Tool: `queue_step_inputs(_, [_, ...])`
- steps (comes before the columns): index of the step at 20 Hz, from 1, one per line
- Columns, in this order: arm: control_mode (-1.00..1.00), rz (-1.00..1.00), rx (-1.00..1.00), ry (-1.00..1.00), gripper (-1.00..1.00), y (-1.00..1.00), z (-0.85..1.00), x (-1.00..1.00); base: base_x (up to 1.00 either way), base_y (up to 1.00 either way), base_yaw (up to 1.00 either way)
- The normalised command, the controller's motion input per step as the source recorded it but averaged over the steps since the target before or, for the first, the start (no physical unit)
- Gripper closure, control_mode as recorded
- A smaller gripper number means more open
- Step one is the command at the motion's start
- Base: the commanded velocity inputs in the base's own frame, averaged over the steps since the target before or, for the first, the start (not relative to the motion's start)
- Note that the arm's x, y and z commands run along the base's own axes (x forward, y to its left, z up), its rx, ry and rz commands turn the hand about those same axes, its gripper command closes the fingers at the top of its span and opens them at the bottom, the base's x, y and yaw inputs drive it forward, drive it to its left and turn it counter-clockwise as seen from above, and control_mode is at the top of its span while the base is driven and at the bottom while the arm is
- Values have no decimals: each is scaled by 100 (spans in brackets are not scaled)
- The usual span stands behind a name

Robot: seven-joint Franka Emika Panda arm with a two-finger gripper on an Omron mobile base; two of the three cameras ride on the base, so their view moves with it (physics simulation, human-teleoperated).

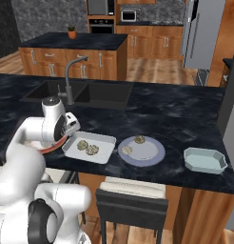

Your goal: Place two dumplings into each of the tupperware containers and then place the containers in the fridge.

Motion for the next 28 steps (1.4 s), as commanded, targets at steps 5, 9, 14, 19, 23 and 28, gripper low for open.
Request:
queue_step_inputs(5, [-100,6,-14,2,-100,22,-55,26,0,0,0])
queue_step_inputs(9, [-100,1,-12,0,-100,13,-47,39,0,0,0])
queue_step_inputs(14, [-100,2,-8,3,-100,0,-43,48,0,0,0])
queue_step_inputs(19, [-100,4,-7,2,-100,0,-39,31,0,0,0])
queue_step_inputs(23, [-100,8,-8,0,-100,0,-39,3,0,0,0])
queue_step_inputs(28, [-100,8,-8,1,-100,0,-43,9,0,0,0])
